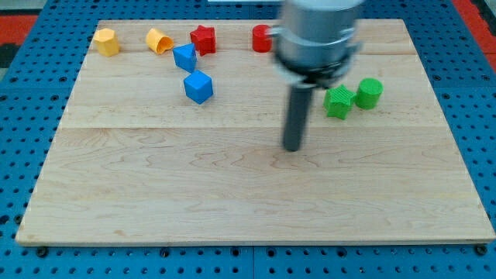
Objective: Move the blue cube above the green star
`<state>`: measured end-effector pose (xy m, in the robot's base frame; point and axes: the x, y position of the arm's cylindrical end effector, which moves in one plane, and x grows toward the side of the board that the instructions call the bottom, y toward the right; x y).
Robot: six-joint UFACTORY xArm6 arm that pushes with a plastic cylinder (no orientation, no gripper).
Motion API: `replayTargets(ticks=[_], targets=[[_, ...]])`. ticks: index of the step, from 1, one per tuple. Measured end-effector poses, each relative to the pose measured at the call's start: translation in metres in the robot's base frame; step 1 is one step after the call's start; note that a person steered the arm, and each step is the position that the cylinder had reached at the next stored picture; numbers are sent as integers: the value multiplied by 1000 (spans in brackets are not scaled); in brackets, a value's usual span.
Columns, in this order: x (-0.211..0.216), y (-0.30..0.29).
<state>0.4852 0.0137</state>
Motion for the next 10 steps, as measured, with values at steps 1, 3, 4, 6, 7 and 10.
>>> replayTargets(ticks=[1,3,4,6,7,10], targets=[[-2,-131],[-80,-129],[-89,-145],[-122,-58],[-121,45],[-129,93]])
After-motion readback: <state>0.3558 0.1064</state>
